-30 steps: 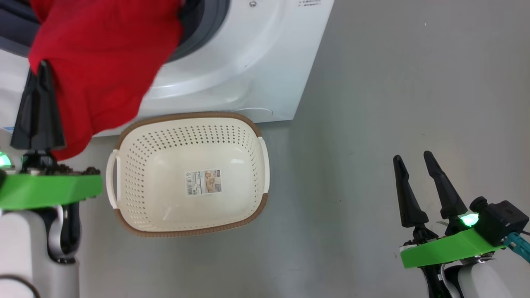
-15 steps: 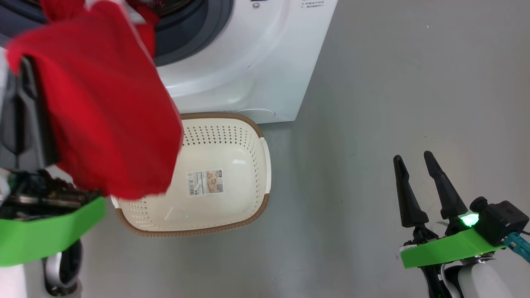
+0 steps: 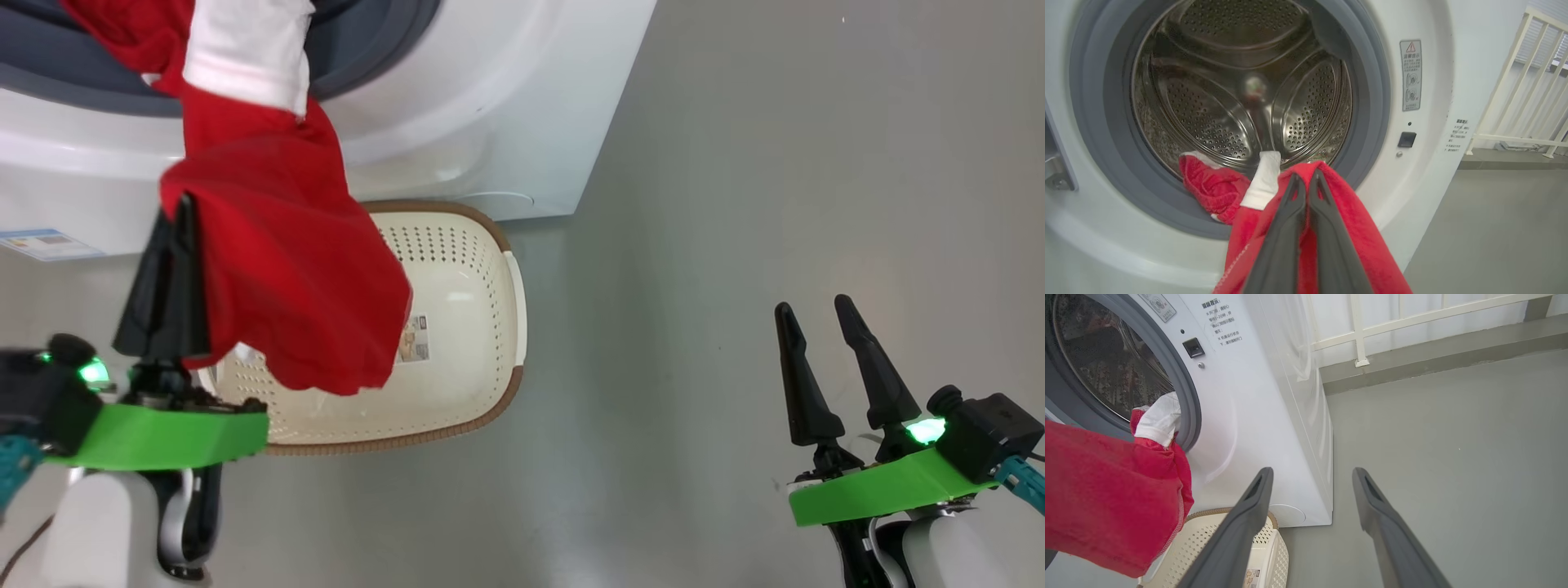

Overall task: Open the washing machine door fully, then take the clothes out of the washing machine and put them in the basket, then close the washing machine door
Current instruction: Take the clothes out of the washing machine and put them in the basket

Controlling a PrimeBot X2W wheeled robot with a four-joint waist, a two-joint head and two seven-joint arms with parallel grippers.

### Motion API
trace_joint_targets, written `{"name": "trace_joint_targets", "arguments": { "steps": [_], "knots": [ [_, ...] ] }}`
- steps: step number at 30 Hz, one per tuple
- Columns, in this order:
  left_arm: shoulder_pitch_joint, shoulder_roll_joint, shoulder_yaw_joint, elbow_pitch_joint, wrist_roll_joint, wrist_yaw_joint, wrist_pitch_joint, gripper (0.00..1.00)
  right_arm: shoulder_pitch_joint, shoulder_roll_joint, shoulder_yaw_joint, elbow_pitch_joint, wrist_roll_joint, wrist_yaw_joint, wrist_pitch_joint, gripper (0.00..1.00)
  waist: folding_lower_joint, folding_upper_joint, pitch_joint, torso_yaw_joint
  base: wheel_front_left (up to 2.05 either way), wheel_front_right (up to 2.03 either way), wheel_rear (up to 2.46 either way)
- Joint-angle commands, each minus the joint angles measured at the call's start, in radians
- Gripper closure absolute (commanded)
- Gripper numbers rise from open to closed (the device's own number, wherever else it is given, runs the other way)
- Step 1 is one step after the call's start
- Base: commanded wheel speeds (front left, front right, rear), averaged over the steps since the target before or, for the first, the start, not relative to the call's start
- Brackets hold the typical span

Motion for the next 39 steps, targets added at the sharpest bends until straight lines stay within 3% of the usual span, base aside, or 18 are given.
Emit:
{"name": "trace_joint_targets", "arguments": {
  "steps": [1,21,39],
  "knots": [
    [0.017,0.039,0.020,-0.003,-0.003,-0.005,-0.004,1.00,-0.018,-0.008,0.023,-0.027,0.006,0.008,-0.006,0.00,0.0000,0.0000,0.016,-0.006,0.00,0.00,0.00],
    [-0.101,0.118,-0.034,0.351,-0.034,-0.005,-0.004,1.00,-0.091,-0.008,0.039,-0.050,0.048,0.008,-0.006,0.00,0.0000,0.0000,0.181,-0.050,0.00,0.00,0.00],
    [-0.251,0.205,-0.203,0.583,-0.078,-0.005,-0.004,1.00,-0.131,-0.008,0.066,-0.075,0.069,0.008,-0.006,0.00,0.0000,0.0000,0.335,-0.083,0.00,0.00,0.00]
  ]
}}
